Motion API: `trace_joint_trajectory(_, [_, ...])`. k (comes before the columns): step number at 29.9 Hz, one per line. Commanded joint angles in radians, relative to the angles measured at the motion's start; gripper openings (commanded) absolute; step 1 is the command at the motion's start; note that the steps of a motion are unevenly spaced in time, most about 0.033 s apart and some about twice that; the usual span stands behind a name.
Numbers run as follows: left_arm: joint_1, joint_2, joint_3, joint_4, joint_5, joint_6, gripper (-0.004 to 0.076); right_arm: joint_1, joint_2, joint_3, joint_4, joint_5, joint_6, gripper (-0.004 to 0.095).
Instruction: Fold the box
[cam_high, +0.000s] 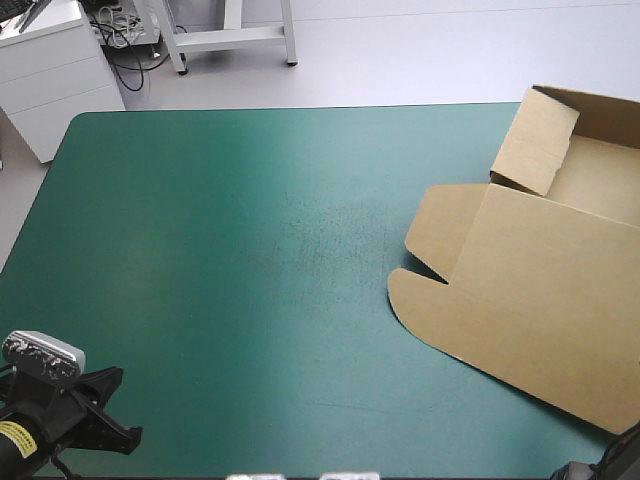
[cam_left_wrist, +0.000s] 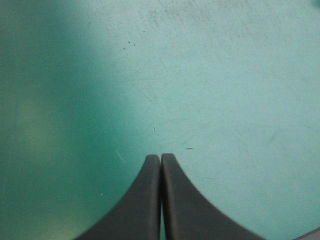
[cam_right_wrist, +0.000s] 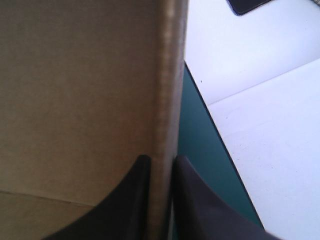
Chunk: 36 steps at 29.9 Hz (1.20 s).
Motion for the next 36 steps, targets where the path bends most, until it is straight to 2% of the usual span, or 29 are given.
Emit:
trace_joint_trajectory(1, [-0.005,0.012,-0.025,-0.012,-0.061,-0.001,-0.0032,-0.012,-0.031,-0.032,0.020,0.015,-0.032,0.0427])
trace_joint_trajectory(4, [-0.005,0.012,-0.025,-0.020,-0.059,-0.001,-0.0032,-0.012,-0.026,-0.032,0.024,0.029,-0.028,0.0691])
trace_joint_trajectory(6, [-0.005,0.012,-0.025,-0.021,-0.052,-0.001,-0.0032,-0.012,-0.026,-0.034,0.028,0.041,-0.023,0.0801])
trace_joint_trajectory(13, [-0.005,0.012,-0.025,-0.021,-0.048,-0.001,-0.0032,-0.012,-0.086,-0.072,0.028,0.062,0.015,0.0810])
trace_joint_trajectory(15, [-0.005,0.012,-0.025,-0.021,-0.051,-0.001,-0.0032,-0.012,-0.137,-0.072,0.028,0.062,0.023,0.0772])
trace_joint_trajectory(18, [-0.005,0.012,-0.025,-0.021,-0.053,-0.001,-0.0032,-0.012,-0.216,-0.072,0.046,0.062,0.033,0.0626])
trace_joint_trajectory(20, [-0.005,0.012,-0.025,-0.021,-0.053,-0.001,-0.0032,-0.012,-0.275,-0.072,0.056,0.062,0.018,0.0487])
trace_joint_trajectory(23, [-0.005,0.012,-0.025,-0.021,-0.050,-0.001,-0.0032,-0.012,-0.353,-0.072,0.089,0.062,0.015,0.0225])
trace_joint_trajectory(25, [-0.005,0.012,-0.021,-0.018,-0.050,-0.001,-0.0032,-0.010,-0.407,-0.068,0.153,0.062,0.013,0.0032])
trace_joint_trajectory(26, [-0.005,0.012,-0.017,-0.018,-0.050,-0.001,-0.0032,-0.008,-0.430,-0.057,0.195,0.062,0.010,-0.0021])
trace_joint_trajectory(28, [-0.005,0.012,-0.006,-0.018,-0.047,-0.001,-0.0032,0.017,-0.497,-0.013,0.261,0.062,-0.028,-0.0012])
trace_joint_trajectory(32, [-0.005,0.012,0.013,-0.013,-0.068,-0.001,-0.0032,0.114,-0.639,0.113,0.253,0.048,-0.050,-0.0012])
trace_joint_trajectory(36, [-0.005,0.011,0.013,-0.011,-0.078,-0.001,-0.0032,0.264,-0.798,0.283,0.227,-0.067,-0.063,-0.0012])
